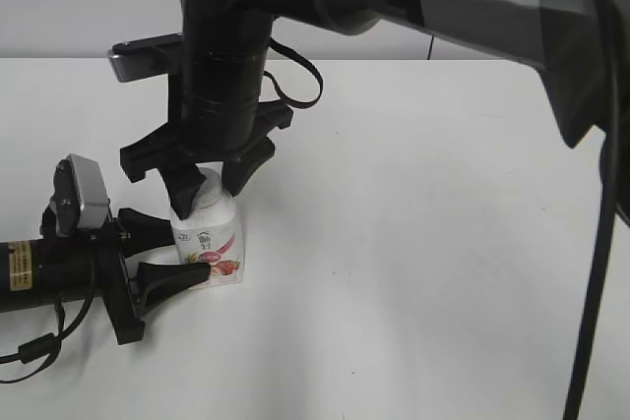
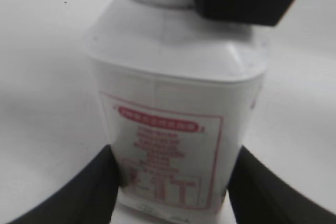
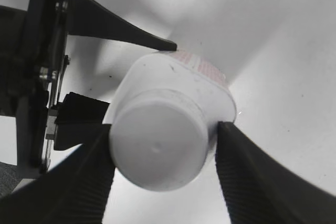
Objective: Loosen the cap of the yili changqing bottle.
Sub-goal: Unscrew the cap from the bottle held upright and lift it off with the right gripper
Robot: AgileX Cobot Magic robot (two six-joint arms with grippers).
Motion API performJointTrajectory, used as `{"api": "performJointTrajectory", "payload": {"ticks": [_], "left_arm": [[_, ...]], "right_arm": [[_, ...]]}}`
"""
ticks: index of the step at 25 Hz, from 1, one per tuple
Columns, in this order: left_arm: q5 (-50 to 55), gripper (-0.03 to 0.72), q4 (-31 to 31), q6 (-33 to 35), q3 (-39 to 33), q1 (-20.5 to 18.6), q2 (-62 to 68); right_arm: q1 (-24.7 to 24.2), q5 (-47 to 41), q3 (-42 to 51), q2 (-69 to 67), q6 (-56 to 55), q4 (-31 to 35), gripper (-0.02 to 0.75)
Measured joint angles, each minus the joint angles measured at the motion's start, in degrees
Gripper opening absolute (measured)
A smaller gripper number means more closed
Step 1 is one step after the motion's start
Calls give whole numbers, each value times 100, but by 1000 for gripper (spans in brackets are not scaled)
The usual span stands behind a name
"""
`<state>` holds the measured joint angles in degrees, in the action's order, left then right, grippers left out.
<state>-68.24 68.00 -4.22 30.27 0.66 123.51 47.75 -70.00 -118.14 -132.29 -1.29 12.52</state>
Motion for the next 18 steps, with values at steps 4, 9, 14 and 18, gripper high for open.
{"api": "performJointTrajectory", "payload": {"ticks": [4,9,14,18], "left_arm": [[0,395,0,0,0,0,0],[-5,395,0,0,0,0,0],[-5,395,0,0,0,0,0],[-5,395,0,0,0,0,0]], "right_arm": [[0,0,4,63,0,0,458],[0,0,4,82,-9,0,455],[0,-5,4,82,-9,5,455],[0,-5,4,82,-14,5,454]]}}
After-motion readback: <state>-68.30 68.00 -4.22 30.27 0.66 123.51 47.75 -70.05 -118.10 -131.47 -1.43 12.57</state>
